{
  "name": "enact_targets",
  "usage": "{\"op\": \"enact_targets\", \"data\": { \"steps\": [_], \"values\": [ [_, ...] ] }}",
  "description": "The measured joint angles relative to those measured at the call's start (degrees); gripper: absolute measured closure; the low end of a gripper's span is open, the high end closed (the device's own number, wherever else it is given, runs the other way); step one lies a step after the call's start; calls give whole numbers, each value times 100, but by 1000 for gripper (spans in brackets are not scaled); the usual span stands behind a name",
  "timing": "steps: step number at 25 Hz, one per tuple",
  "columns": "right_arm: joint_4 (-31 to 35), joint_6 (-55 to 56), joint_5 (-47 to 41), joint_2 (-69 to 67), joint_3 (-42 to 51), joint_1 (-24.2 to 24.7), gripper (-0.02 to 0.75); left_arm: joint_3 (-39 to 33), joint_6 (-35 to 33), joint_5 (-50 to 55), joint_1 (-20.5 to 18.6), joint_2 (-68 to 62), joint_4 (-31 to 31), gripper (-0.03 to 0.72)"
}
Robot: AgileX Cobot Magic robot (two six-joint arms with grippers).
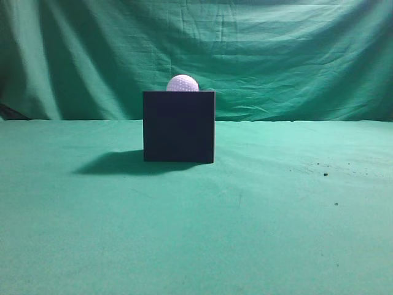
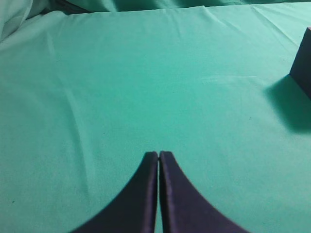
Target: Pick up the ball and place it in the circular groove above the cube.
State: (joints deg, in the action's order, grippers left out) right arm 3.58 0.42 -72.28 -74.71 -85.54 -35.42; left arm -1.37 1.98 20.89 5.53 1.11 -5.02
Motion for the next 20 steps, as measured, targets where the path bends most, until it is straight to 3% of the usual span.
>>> {"op": "enact_targets", "data": {
  "steps": [3,12,16,20],
  "values": [
    [-226,149,162,810,866,0,738,0,0,0,0,0,0,688],
    [-166,548,1747,3270,3522,0,738,0,0,0,0,0,0,688],
    [33,560,1815,4053,4112,0,738,0,0,0,0,0,0,688],
    [-198,551,1893,4490,4369,0,738,0,0,0,0,0,0,688]
  ]
}}
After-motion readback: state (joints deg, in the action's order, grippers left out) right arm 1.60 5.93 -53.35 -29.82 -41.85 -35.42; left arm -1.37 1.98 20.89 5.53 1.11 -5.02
